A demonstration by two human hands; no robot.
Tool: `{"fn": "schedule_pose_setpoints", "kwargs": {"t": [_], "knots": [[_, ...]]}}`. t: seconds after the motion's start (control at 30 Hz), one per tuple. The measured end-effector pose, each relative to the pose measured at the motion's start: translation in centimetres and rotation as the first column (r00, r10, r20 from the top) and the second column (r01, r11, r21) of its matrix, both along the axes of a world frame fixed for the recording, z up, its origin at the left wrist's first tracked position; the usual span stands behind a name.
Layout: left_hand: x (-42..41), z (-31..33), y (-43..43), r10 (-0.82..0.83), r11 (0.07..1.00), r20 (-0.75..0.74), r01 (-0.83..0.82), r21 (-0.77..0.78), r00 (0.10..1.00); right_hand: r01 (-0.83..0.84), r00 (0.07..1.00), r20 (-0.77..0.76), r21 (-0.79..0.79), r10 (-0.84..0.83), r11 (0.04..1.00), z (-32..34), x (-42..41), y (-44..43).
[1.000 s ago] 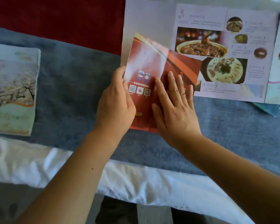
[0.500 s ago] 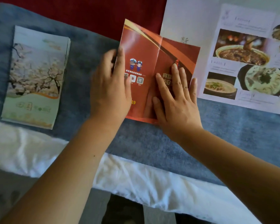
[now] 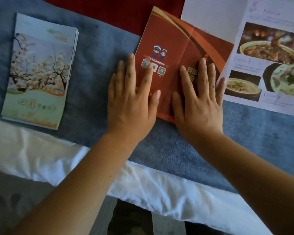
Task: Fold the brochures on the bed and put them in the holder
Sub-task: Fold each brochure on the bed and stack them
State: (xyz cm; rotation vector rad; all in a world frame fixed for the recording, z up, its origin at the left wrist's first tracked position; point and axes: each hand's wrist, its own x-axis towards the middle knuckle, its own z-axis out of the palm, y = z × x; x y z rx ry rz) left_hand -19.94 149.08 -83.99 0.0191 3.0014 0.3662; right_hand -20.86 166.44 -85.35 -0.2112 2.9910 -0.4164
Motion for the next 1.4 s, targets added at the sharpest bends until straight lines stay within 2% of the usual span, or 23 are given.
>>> {"fn": "schedule_pose_setpoints", "kwargs": {"t": [0.1, 0.23, 0.5, 0.57, 0.73, 0.9, 1.07, 1.23, 1.4], "knots": [[0.6, -0.4, 0.8, -0.035, 0.999, 0.046, 0.036, -0.01, 0.998, 0.015, 1.0, -0.015, 0.003, -0.015, 1.0, 0.0, 0.3, 1.2], [1.2, -0.6, 3.2, -0.079, 0.997, 0.029, 0.079, 0.007, 0.996, 0.025, 1.0, 0.014, 0.011, -0.026, 1.0, 0.1, 1.3, 3.8], [1.7, -0.3, 10.5, -0.24, 0.969, 0.078, 0.244, -0.048, 0.968, 0.058, 0.998, 0.01, 0.035, -0.058, 0.998, 0.7, 3.6, 12.0], [1.8, 0.1, 12.5, -0.232, 0.969, 0.097, 0.238, -0.058, 0.968, 0.026, 1.0, 0.015, 0.026, -0.026, 0.999, 1.0, 4.5, 13.8], [1.7, 0.4, 14.9, -0.26, 0.958, 0.146, 0.274, -0.083, 0.954, -0.223, 0.971, -0.072, 0.053, 0.227, 0.973, 1.4, 7.4, 17.3], [1.5, 0.2, 14.9, -0.366, 0.917, 0.196, 0.388, -0.089, 0.91, -0.237, 0.971, -0.04, -0.012, 0.236, 0.972, 1.7, 7.4, 19.1], [1.5, 0.6, 14.9, -0.363, 0.909, 0.187, 0.391, -0.144, 0.913, -0.256, 0.967, 0.014, 0.006, 0.256, 0.967, 1.1, 5.8, 20.1], [2.5, 0.6, 14.3, -0.334, 0.912, 0.169, 0.363, -0.192, 0.927, -0.268, 0.963, 0.005, 0.093, 0.269, 0.959, -0.1, 4.9, 20.1], [2.6, 0.6, 14.4, -0.305, 0.931, 0.154, 0.328, -0.159, 0.94, -0.253, 0.967, -0.003, 0.07, 0.254, 0.965, -0.6, 4.8, 20.0]]}}
